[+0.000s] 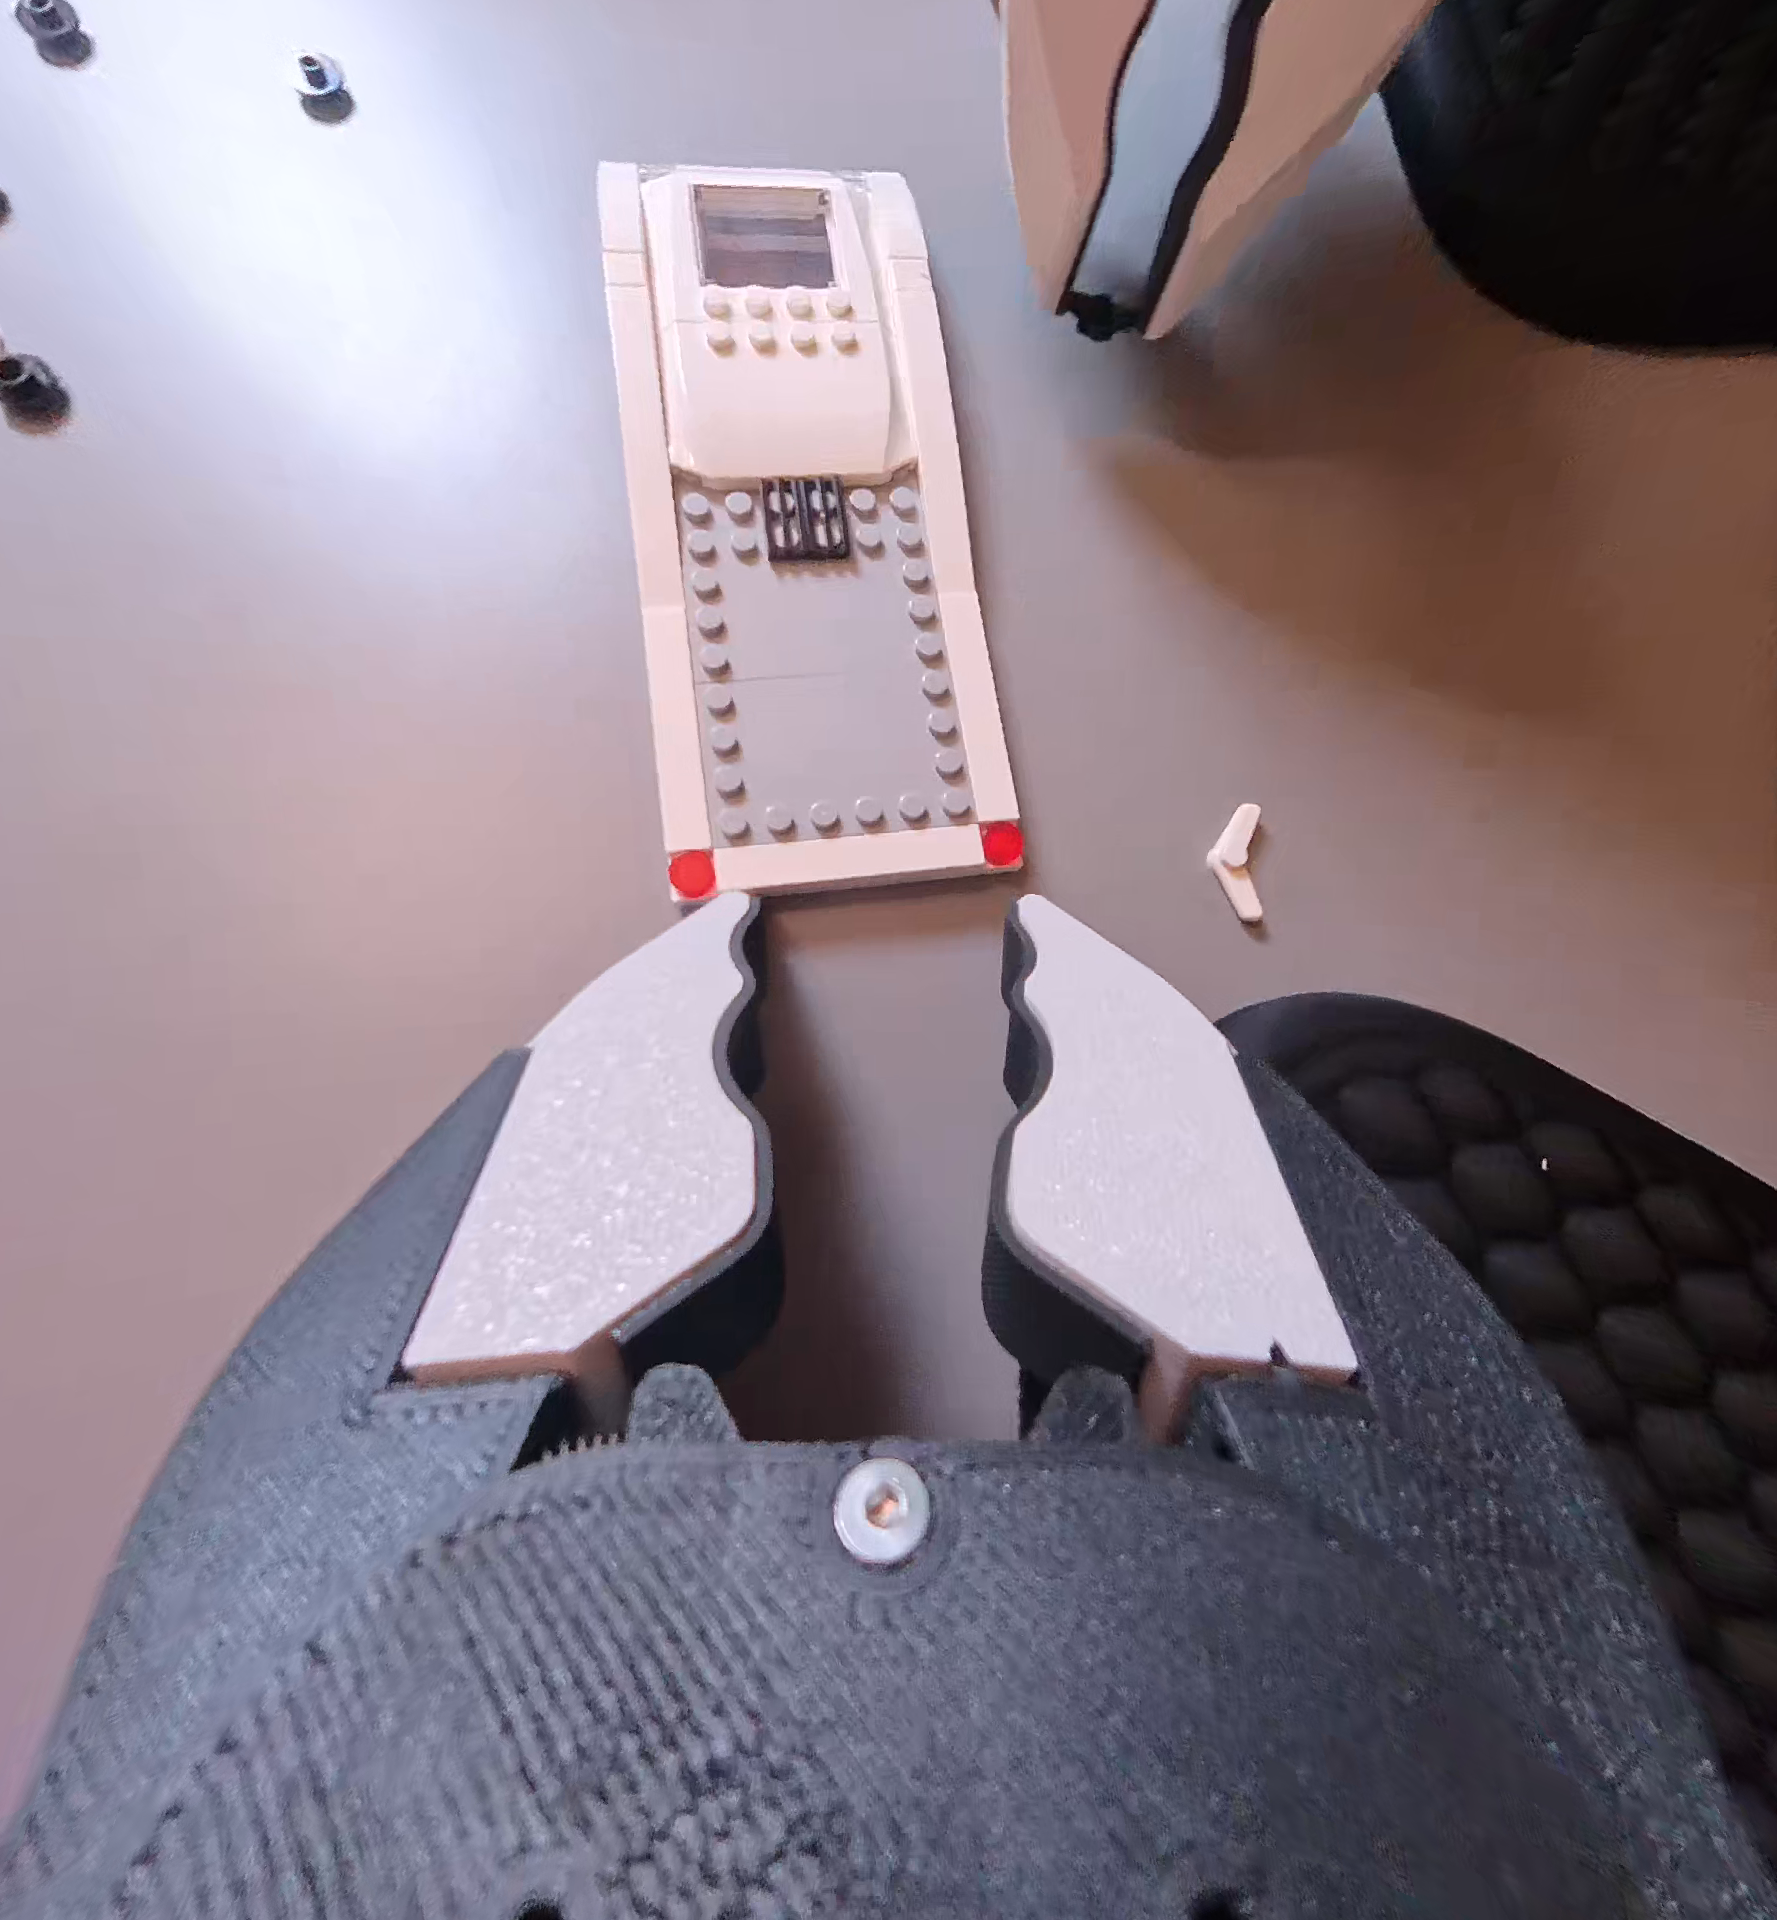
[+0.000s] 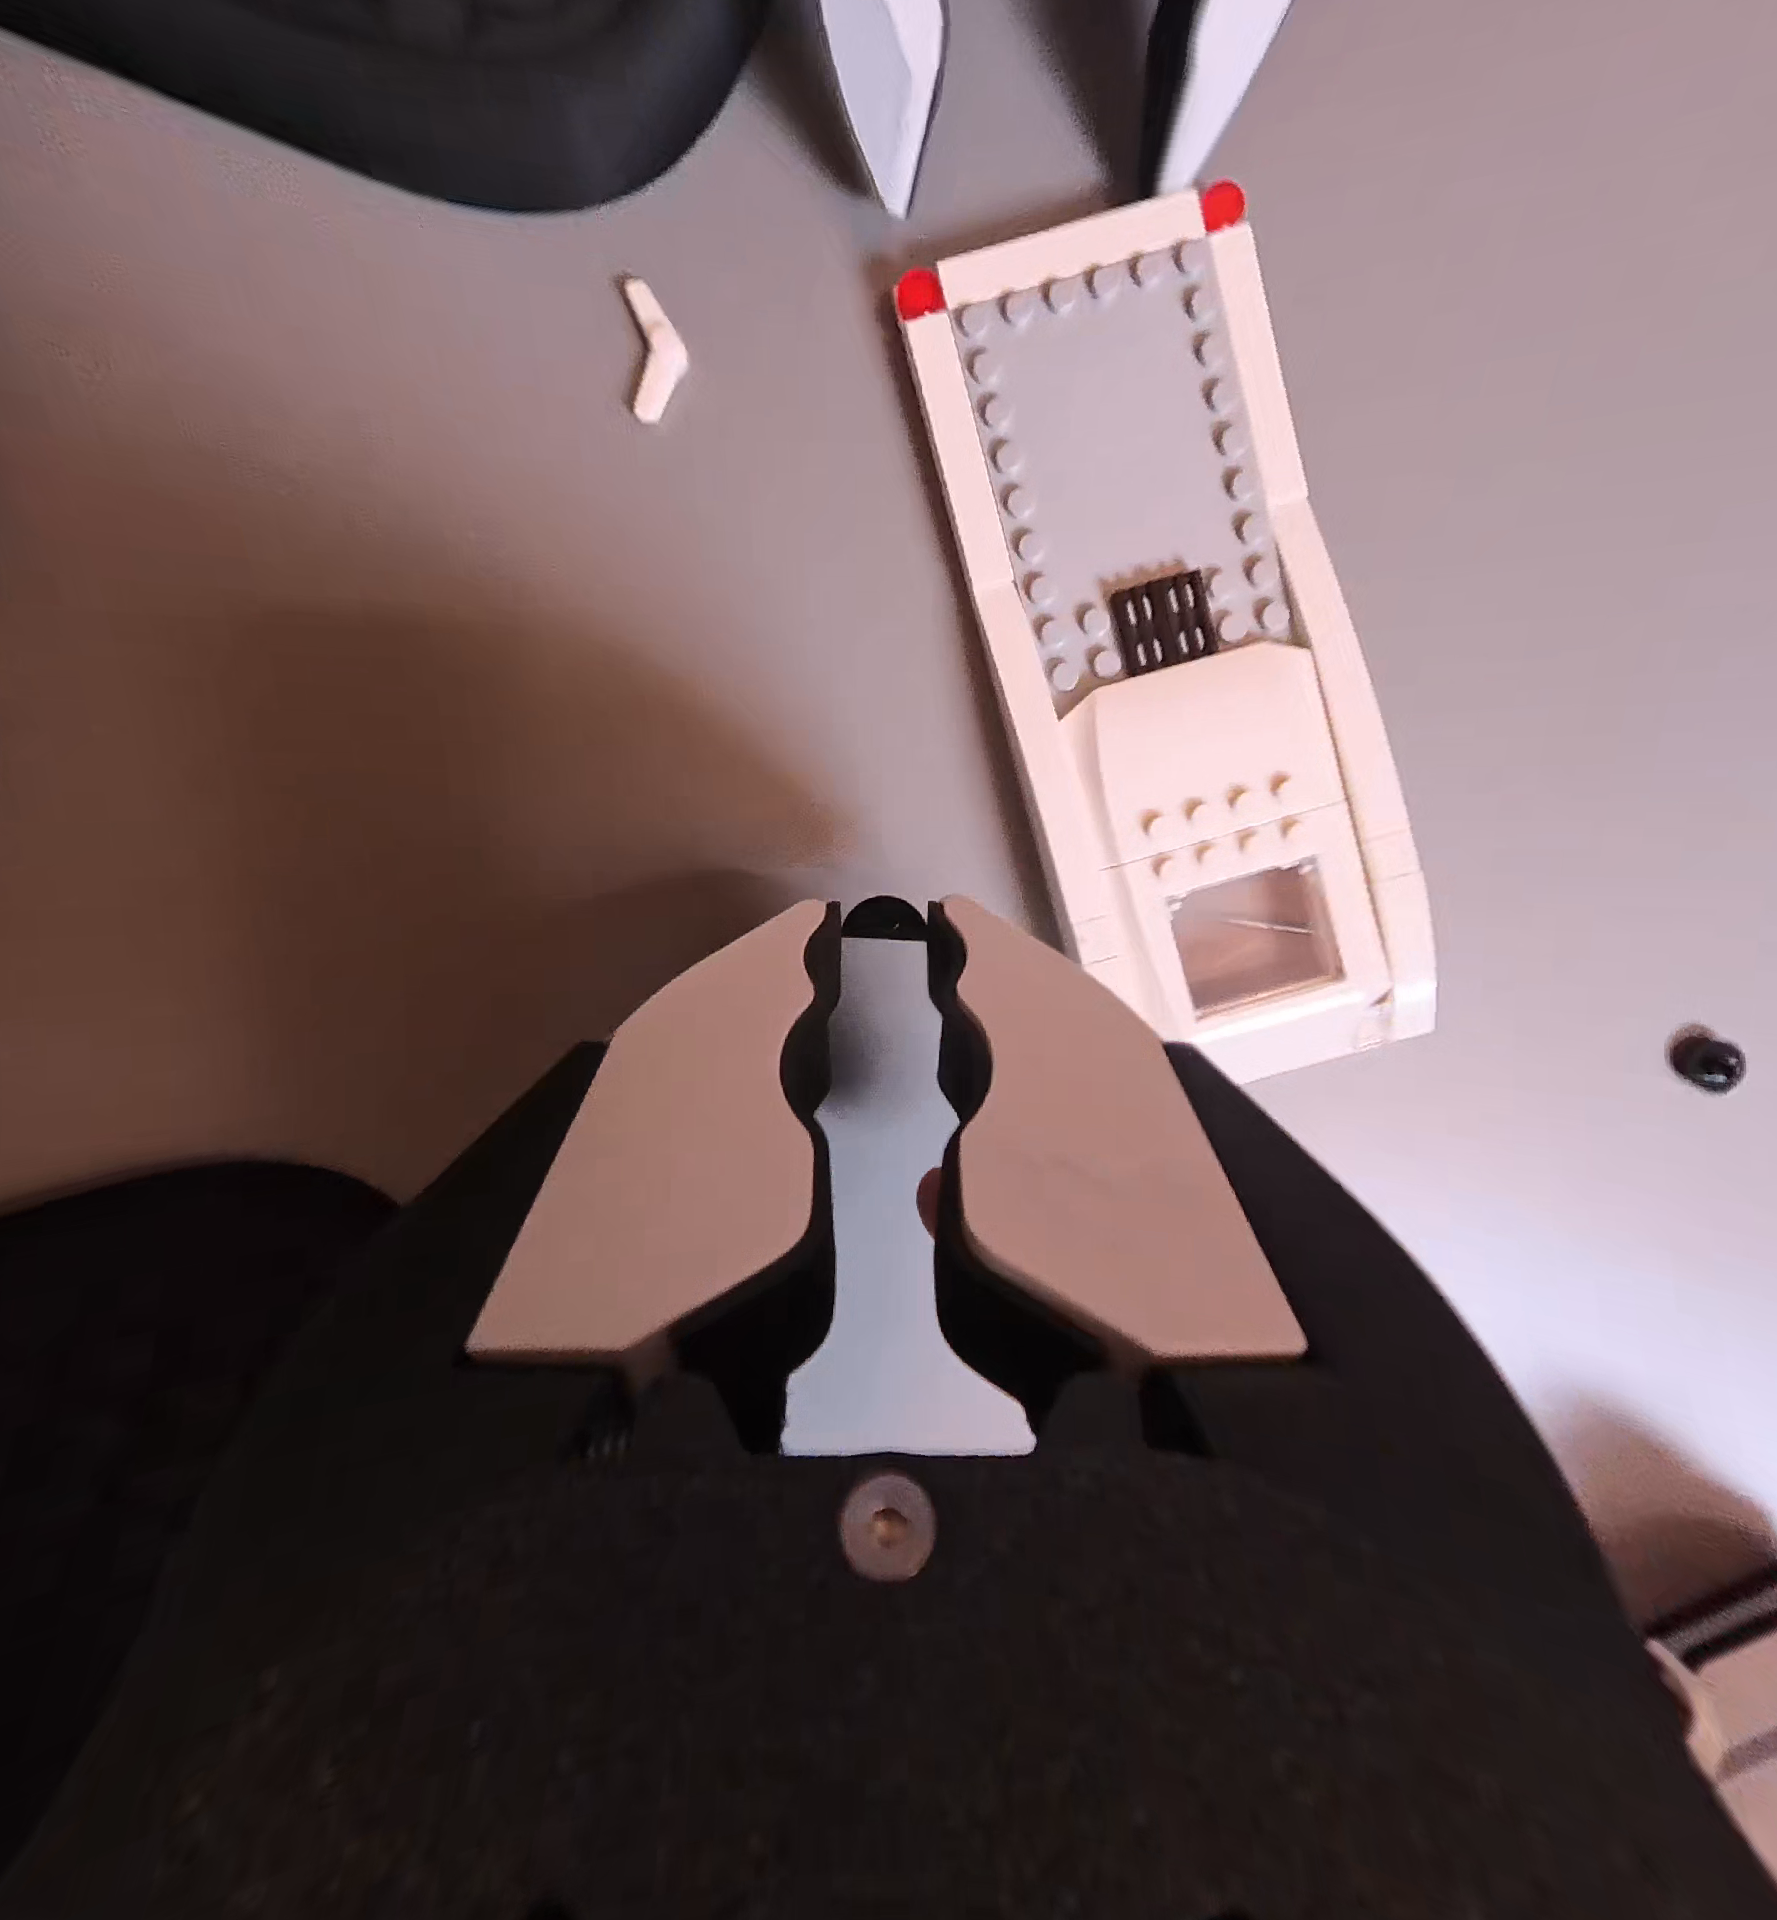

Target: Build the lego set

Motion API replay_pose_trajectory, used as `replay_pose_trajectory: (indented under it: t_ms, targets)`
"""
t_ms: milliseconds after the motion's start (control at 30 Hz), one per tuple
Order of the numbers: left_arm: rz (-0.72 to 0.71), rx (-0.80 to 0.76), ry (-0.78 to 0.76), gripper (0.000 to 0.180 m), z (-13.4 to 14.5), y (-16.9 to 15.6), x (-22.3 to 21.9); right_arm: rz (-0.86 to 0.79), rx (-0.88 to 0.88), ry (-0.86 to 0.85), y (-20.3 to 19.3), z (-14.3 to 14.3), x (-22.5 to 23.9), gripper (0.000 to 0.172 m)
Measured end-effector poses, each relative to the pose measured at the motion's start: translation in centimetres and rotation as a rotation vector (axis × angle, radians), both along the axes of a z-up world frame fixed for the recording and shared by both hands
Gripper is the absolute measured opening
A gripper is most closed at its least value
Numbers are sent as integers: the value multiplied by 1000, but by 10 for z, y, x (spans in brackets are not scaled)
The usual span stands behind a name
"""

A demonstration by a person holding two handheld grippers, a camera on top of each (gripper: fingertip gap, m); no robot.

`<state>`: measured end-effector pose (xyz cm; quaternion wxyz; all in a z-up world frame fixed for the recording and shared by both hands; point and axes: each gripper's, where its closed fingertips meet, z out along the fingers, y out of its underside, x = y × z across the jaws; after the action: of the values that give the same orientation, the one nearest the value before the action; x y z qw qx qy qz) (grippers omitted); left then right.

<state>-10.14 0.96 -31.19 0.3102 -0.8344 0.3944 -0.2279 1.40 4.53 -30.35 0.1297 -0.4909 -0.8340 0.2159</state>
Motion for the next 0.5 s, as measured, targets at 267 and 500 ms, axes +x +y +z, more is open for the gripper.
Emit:
replay_pose_trajectory:
  t_ms: [267, 500]
  targets:
    - [5, 55, -31, 40, 8, 5, 4, -77, 23, -25, 11, -12, 2, 15]
    - [50, 70, -33, 44, 1, 14, -3, -112, 43, 19, 10, -2, -2, 32]
